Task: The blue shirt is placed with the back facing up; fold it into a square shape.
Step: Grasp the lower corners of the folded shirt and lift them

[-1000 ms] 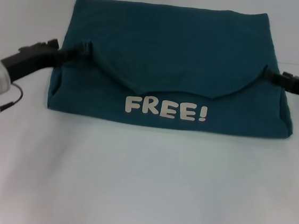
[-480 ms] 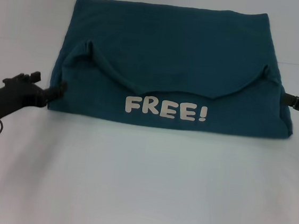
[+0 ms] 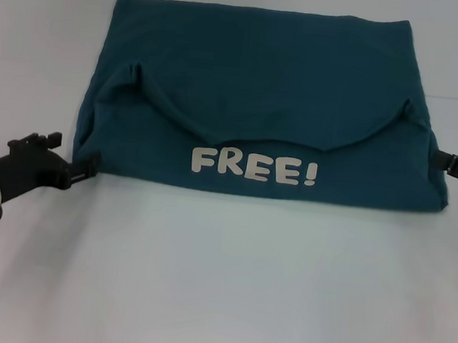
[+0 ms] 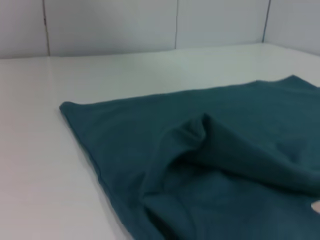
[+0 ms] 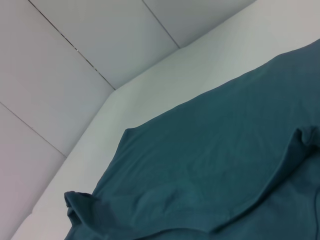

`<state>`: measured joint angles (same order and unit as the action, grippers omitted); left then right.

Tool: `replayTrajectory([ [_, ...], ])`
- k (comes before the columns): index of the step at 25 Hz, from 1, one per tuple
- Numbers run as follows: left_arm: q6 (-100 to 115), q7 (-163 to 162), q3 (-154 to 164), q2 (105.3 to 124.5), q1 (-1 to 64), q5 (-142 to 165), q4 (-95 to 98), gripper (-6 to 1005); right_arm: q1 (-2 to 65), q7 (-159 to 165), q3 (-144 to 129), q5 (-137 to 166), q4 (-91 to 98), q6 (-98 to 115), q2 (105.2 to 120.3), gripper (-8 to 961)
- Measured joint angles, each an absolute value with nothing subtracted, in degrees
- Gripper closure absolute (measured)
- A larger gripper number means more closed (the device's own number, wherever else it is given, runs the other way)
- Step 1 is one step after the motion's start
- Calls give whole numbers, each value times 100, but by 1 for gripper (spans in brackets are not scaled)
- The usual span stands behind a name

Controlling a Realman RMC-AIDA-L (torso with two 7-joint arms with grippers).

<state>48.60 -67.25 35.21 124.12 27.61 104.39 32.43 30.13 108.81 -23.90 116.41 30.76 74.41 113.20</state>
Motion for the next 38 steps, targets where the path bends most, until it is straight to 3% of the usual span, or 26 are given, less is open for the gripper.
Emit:
replayTrajectory([
  [25,4655,-6434,3697,12410,2921,10662,2941,200,3006,10863,-2390,11618,3050,7283,11355,292],
  [33,4517,-6505,3730,12417,2934,10634,2985,286,2997,10853,-2391,11618,3050,7240,11369,294],
  [38,4414,-6572,3825,12419,2974,10660,2987,473,2983,10848,-2390,11619,3058,7243,11377,296],
])
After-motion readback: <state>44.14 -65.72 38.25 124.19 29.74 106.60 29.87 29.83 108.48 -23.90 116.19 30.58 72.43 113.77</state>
